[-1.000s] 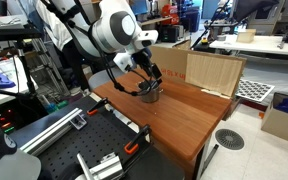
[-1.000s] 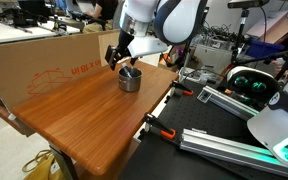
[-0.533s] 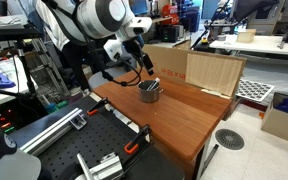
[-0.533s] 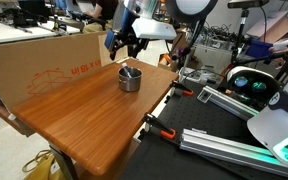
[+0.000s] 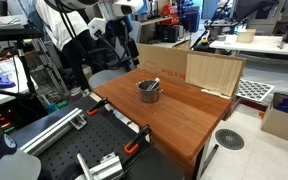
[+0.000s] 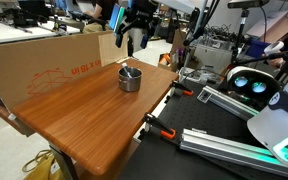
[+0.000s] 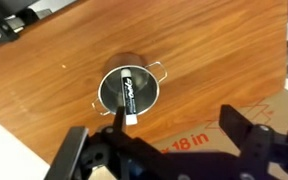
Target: Put the black marker inside the silver pot
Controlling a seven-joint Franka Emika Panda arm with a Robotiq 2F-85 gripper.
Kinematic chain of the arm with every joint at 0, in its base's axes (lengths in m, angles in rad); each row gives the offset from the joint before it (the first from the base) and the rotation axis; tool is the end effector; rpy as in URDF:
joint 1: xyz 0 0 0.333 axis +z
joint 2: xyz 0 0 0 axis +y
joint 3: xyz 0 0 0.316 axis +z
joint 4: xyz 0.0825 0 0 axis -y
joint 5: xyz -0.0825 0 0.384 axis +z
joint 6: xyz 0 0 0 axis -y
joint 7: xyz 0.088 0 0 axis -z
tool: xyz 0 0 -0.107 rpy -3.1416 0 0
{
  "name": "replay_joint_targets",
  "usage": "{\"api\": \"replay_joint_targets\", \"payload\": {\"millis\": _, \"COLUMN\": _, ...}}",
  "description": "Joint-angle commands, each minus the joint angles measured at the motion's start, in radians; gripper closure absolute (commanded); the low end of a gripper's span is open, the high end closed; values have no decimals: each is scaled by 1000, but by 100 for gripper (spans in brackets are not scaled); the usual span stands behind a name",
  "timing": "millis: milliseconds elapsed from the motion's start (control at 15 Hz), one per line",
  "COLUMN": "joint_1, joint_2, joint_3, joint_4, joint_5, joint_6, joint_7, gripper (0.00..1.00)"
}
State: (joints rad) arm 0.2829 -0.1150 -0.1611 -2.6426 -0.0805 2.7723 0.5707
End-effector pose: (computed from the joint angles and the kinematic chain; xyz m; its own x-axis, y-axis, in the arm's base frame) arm 0.4417 0.0585 0.3069 0.9026 -0.3717 0.2174 -0.3566 -0.9282 -0.1064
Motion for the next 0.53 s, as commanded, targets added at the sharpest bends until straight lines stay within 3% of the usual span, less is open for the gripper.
{"api": "replay_joint_targets", "payload": {"millis": 0, "joint_1": -102, "joint_2": 12, "joint_3": 107, "joint_4": 0, "joint_5": 29, "joint_6": 3, "joint_7": -22, "gripper": 0}}
{"api": "replay_joint_targets", "payload": {"millis": 467, "joint_1": -104, "joint_2": 22, "joint_3": 109, "joint_4": 3, "joint_5": 26, "joint_6": 12, "joint_7": -20, "gripper": 0}}
